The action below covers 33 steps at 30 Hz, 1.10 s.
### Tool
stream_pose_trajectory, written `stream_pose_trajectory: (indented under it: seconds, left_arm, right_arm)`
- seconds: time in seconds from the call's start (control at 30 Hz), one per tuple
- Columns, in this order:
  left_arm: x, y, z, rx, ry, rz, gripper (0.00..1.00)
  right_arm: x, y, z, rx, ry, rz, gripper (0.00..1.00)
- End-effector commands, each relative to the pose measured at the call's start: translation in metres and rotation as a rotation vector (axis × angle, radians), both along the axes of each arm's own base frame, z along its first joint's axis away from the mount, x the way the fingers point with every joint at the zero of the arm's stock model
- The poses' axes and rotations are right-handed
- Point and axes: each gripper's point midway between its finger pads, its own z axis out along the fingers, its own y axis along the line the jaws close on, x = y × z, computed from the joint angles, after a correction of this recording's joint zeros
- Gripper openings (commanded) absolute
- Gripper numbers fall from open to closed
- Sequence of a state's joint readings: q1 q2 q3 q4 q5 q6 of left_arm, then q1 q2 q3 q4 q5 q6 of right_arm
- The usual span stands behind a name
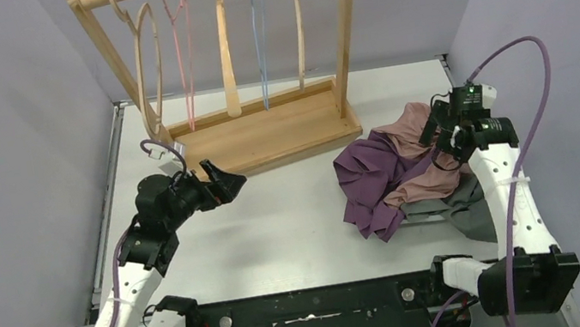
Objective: Place the skirt on the hanger
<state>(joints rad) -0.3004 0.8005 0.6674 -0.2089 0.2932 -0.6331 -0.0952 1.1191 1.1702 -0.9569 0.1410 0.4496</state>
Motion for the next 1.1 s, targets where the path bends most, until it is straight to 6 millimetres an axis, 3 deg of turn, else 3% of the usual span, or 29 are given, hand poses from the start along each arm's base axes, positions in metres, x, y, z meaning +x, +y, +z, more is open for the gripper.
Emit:
stream_pose_trajectory:
  seconds: [0.0, 0.13, 0.3, 0.5, 0.6, 0.67, 0.7, 0.77, 0.8, 0.9, 1.07]
  left_arm:
    - [0.014, -0.003, 0.024, -0.046, -0.090, 0.021, 0.97]
    - [0.018, -0.005, 0.025, -0.047, -0.084, 0.017, 0.97]
    - [0.023, -0.002, 0.021, -0.023, -0.079, 0.033, 0.97]
    - [0.026, -0.004, 0.017, -0.019, -0.073, 0.033, 0.97]
    - [0.029, -0.003, 0.017, -0.014, -0.071, 0.040, 0.97]
    - [0.029, -0.002, 0.018, -0.011, -0.073, 0.042, 0.97]
    - [0.030, -0.002, 0.019, -0.011, -0.076, 0.042, 0.97]
    - [0.030, -0.001, 0.022, -0.006, -0.083, 0.046, 0.97]
    - [0.031, 0.000, 0.023, -0.002, -0.086, 0.051, 0.97]
    - [0.031, 0.003, 0.026, 0.006, -0.092, 0.065, 0.96]
    - [0.031, 0.006, 0.034, 0.009, -0.099, 0.085, 0.96]
  right_arm:
    - [0.050, -0.019, 0.015, -0.119, -0.112, 0.013, 0.89]
    - [0.082, 0.000, 0.013, -0.105, -0.097, 0.170, 0.89]
    - [0.100, 0.021, -0.002, -0.116, -0.039, 0.334, 0.93]
    - [0.124, 0.020, -0.018, -0.158, 0.013, 0.353, 0.91]
    - [0.131, 0.014, -0.023, -0.196, 0.022, 0.323, 0.73]
    - [0.131, 0.010, -0.024, -0.208, 0.030, 0.303, 0.54]
    - [0.131, 0.010, -0.022, -0.210, 0.021, 0.294, 0.40]
    - [0.129, 0.009, -0.010, -0.213, -0.013, 0.278, 0.11]
    - [0.129, 0.009, -0.001, -0.213, -0.038, 0.270, 0.01]
    - [0.124, 0.011, 0.039, -0.216, -0.151, 0.237, 0.00]
    - [0.101, 0.014, 0.139, -0.229, -0.412, 0.170, 0.00]
